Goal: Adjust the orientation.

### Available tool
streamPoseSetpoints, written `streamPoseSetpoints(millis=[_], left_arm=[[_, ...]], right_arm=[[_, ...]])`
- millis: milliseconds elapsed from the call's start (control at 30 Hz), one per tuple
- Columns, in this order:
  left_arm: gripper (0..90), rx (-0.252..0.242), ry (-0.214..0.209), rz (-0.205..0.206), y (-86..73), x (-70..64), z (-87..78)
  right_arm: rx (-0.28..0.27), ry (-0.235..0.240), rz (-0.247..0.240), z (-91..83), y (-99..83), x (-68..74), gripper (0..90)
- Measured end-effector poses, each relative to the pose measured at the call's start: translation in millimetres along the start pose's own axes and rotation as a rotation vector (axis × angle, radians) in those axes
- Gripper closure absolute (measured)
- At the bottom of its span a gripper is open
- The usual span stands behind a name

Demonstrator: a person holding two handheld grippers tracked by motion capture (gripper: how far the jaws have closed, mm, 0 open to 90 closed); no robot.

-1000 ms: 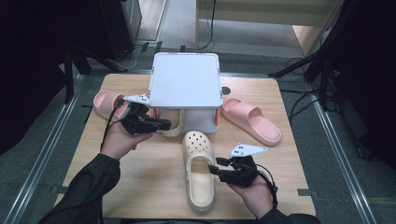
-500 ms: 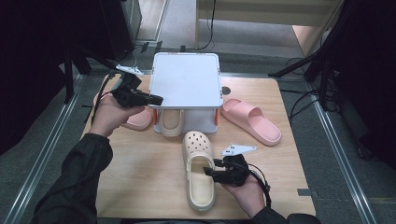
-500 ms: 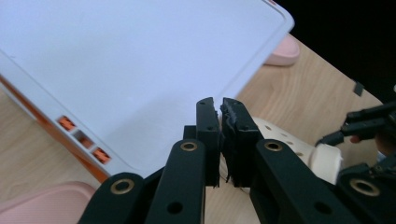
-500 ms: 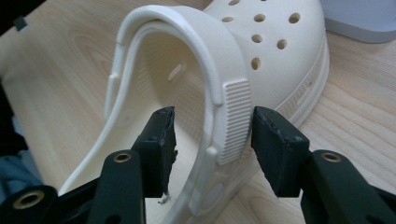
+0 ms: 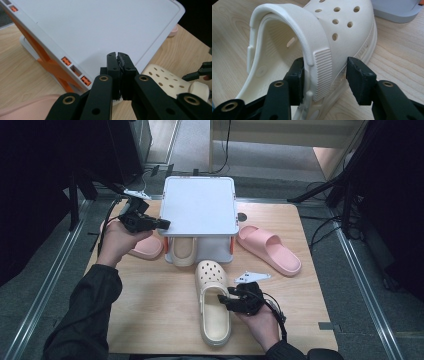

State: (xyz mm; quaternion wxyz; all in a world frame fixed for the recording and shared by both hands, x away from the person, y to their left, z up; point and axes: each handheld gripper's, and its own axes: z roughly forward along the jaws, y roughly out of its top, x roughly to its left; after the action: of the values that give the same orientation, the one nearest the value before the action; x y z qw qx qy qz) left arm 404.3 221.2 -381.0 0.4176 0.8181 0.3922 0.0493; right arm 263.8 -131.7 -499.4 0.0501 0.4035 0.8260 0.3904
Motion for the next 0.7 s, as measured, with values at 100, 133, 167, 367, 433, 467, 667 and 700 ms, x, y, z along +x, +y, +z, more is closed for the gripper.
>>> streamPoseSetpoints(millis=[100, 133, 167, 367, 433, 467, 667, 700], left_arm=[[88.8, -0.004, -0.005, -0.005, -1.5, 1.1, -1.1], [88.8, -0.006, -0.003, -0.004, -1.9, 0.8, -1.3], [88.8, -0.008, 0.001, -0.002, -2.2, 0.3, -1.3], [88.6, -0.011, 0.000, 0.000, -3.4, -0.6, -1.5], [88.6, -0.016, -0.007, -0.007, -4.2, 0.7, -1.8], [88.6, -0.020, -0.010, -0.009, -4.6, 1.2, -1.6], [88.6, -0.017, -0.002, -0.005, -4.4, -0.3, -1.6], [88.5, -0.018, -0.002, -0.004, -4.4, -0.6, -1.5]], right_arm=[[-0.004, -0.009, 0.010, -0.5, 0.6, 0.0, 57.5], [-0.010, -0.013, 0.011, -0.8, 1.0, -0.3, 59.6], [-0.012, -0.016, 0.013, -1.2, 1.3, -0.4, 61.5], [-0.019, -0.058, -0.011, -2.7, 4.2, -0.2, 72.7], [-0.013, -0.088, -0.031, -3.5, 7.0, -0.3, 74.6], [-0.013, -0.092, -0.032, -4.0, 8.6, -1.1, 75.2], [-0.025, -0.064, 0.034, -10.9, 20.5, -10.1, 77.3], [-0.026, -0.057, 0.037, -11.9, 22.7, -10.9, 77.4]])
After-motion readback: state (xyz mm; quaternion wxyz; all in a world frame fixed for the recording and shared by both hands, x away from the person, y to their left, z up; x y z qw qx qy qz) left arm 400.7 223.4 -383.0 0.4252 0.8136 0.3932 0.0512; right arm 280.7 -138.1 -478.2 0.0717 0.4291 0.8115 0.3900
